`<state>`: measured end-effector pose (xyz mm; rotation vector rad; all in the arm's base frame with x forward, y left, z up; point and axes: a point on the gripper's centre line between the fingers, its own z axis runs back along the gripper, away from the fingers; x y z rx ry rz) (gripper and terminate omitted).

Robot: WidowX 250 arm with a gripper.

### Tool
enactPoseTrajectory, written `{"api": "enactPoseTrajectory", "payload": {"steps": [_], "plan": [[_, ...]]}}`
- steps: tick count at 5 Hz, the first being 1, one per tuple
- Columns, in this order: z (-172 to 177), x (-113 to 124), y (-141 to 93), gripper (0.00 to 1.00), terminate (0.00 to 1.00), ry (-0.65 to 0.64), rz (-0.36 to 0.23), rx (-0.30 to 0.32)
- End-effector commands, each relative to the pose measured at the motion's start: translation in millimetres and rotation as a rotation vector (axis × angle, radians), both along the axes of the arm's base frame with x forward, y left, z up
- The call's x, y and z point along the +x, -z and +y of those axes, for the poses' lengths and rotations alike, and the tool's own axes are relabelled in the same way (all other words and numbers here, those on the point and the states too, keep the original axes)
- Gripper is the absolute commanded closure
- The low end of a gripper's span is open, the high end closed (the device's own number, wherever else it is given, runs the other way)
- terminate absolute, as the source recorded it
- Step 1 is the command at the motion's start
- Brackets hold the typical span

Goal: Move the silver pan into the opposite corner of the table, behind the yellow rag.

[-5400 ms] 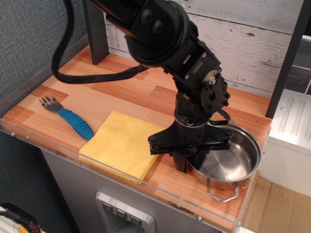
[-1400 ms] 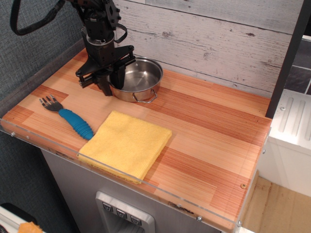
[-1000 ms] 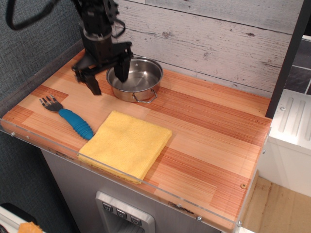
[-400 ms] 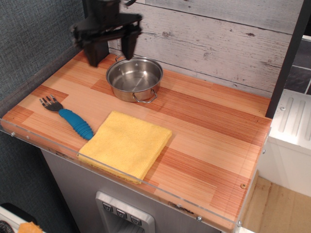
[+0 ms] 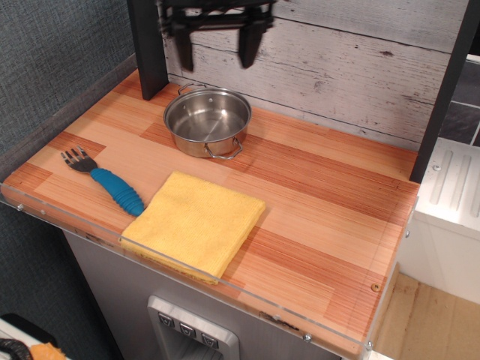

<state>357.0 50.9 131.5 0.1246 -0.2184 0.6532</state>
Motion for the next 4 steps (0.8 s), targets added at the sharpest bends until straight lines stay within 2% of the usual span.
{"api": "enactPoseTrajectory", "payload": {"steps": [1, 3, 4], "plan": [[-46, -1, -20, 0.0, 0.0, 0.095, -0.034, -0.033], [-95, 2, -7, 0.0, 0.0, 0.202, 0.004, -0.068], [-119, 2, 2, 0.0, 0.0, 0.257, 0.032, -0.066]]}}
